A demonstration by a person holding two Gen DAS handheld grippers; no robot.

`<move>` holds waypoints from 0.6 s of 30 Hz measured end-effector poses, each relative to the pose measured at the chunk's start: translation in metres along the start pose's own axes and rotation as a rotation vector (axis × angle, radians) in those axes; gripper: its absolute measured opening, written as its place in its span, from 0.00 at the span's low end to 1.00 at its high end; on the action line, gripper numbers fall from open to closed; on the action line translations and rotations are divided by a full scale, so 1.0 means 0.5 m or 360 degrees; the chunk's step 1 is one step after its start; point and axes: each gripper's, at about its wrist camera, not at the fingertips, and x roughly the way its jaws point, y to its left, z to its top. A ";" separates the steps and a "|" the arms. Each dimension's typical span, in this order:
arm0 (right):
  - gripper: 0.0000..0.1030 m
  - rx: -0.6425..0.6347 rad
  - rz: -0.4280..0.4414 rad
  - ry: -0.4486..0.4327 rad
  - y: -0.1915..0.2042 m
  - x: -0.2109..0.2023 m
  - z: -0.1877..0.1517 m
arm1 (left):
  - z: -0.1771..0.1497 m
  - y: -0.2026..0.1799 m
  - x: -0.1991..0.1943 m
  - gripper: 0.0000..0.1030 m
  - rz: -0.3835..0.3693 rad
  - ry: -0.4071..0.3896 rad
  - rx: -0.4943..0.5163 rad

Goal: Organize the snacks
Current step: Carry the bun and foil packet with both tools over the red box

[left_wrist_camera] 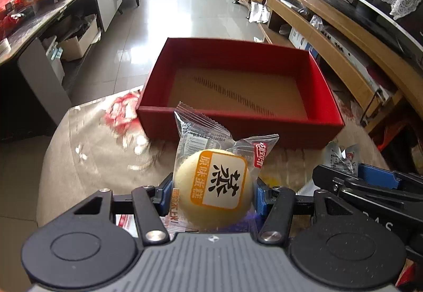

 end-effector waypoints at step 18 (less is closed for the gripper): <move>0.62 0.0031 -0.0007 -0.0095 -0.020 0.078 0.128 | 0.144 -0.016 0.092 0.52 0.0015 -0.0071 -0.0064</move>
